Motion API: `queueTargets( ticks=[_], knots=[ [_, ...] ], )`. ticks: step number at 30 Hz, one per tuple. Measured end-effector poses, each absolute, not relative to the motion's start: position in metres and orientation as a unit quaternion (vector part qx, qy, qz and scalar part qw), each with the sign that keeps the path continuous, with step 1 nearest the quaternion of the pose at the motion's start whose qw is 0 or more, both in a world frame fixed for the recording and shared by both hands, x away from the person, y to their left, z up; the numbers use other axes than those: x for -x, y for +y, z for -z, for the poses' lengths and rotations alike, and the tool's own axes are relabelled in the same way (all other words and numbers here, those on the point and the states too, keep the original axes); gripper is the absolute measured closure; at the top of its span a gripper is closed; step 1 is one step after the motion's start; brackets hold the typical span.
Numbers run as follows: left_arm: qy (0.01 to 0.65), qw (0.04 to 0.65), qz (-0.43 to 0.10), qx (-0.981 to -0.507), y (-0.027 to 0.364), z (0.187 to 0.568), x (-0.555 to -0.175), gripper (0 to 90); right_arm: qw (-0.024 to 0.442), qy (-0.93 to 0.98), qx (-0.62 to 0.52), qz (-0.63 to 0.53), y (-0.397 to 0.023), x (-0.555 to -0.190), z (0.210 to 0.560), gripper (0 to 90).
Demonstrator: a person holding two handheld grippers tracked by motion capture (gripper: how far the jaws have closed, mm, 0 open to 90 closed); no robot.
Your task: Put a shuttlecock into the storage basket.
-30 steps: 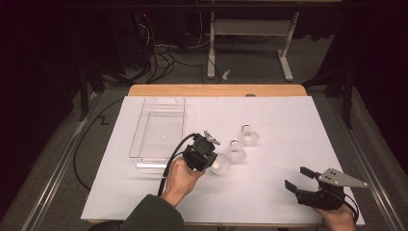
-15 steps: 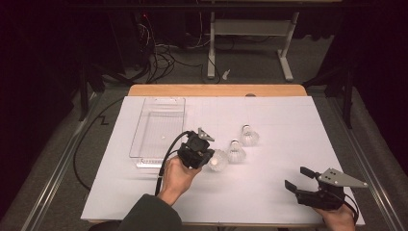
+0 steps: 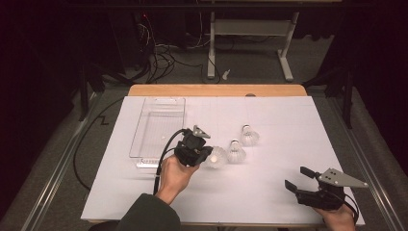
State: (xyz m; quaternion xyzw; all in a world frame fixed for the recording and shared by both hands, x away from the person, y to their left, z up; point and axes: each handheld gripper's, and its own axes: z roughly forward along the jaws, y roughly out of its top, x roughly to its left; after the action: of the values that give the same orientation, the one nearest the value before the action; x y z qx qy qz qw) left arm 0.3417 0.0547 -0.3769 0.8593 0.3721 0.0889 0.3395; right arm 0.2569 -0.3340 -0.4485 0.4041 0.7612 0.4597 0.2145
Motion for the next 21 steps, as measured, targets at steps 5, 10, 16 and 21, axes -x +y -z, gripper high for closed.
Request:
queueTargets(
  ticks=[5, 10, 16, 21],
  knots=[
    [0.374, 0.346, -0.091, -0.856, 0.06, 0.374, -0.342, 90.0, 0.214, 0.761, -0.404, -0.46, -0.334, -0.257, 0.449, 22.5],
    [0.377, 0.352, -0.092, -0.852, 0.063, 0.373, -0.342, 90.0, 0.214, 0.761, -0.404, -0.46, -0.334, -0.257, 0.449, 22.5],
    [0.382, 0.356, -0.095, -0.848, 0.067, 0.371, -0.343, 90.0, 0.214, 0.761, -0.405, -0.46, -0.334, -0.257, 0.449, 22.4],
    [0.385, 0.361, -0.096, -0.844, 0.07, 0.369, -0.344, 90.0, 0.214, 0.761, -0.405, -0.46, -0.334, -0.257, 0.449, 22.4]
  ],
)
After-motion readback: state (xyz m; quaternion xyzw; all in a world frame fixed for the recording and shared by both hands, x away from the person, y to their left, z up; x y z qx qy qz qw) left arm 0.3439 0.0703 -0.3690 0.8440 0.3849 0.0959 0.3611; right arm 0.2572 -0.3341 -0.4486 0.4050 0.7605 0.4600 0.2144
